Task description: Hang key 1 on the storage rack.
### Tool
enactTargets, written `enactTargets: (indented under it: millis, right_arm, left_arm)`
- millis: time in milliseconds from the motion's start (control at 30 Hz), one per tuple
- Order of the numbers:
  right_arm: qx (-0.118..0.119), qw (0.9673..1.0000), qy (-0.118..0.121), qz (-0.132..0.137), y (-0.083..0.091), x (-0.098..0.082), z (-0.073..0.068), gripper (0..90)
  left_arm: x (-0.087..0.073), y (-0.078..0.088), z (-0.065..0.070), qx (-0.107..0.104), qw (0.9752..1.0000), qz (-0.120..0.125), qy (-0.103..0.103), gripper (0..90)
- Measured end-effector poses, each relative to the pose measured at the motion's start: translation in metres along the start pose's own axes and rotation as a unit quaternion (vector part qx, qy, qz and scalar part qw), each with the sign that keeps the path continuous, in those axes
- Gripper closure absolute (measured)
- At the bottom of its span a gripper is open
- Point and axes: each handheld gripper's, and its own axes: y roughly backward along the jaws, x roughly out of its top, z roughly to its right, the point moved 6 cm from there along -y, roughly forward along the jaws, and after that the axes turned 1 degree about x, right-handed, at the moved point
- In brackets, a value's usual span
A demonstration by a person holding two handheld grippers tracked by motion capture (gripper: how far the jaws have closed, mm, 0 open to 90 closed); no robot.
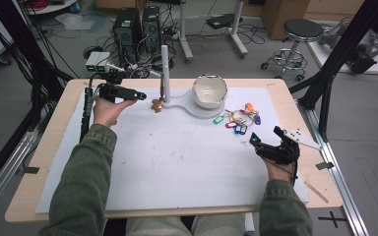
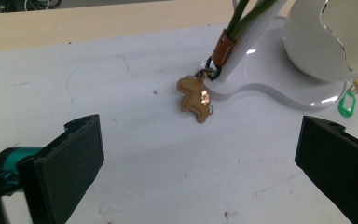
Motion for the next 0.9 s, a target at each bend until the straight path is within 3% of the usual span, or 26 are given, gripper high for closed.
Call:
enactTargets:
  millis: [100, 200, 333, 667, 900]
  right_arm:
    - [0.0, 1.0, 0.0, -0.001, 0.0, 0.0, 0.0, 0.8]
    - [0.001, 1.0, 0.0, -0.001, 0.0, 0.0, 0.0, 0.8]
    - [0.001, 1.0, 0.0, 0.0, 0.0, 0.0, 0.0, 0.8]
    - [0.001, 1.0, 0.001, 0.0, -0.001, 0.0, 0.0, 0.7]
    - [0.002, 1.0, 0.004, -0.003, -0.001, -0.001, -0.001, 0.8]
  left_arm:
    - [-0.005, 0.002, 0.0, 0.003, 1.0, 0.001, -0.005, 1.6]
    - [-0.009, 0.003, -0.003, 0.019, 0.9997, -0.001, -0.012, 1.6]
    - [-0.014, 0.007, -0.006, 0.013, 0.9999, 0.0, -0.004, 1.6]
    - [-0.026, 0.025, -0.006, 0.014, 0.9996, 0.017, -0.015, 1.6]
    - [-0.039, 0.031, -0.005, 0.004, 0.9995, 0.027, -0.012, 1.6]
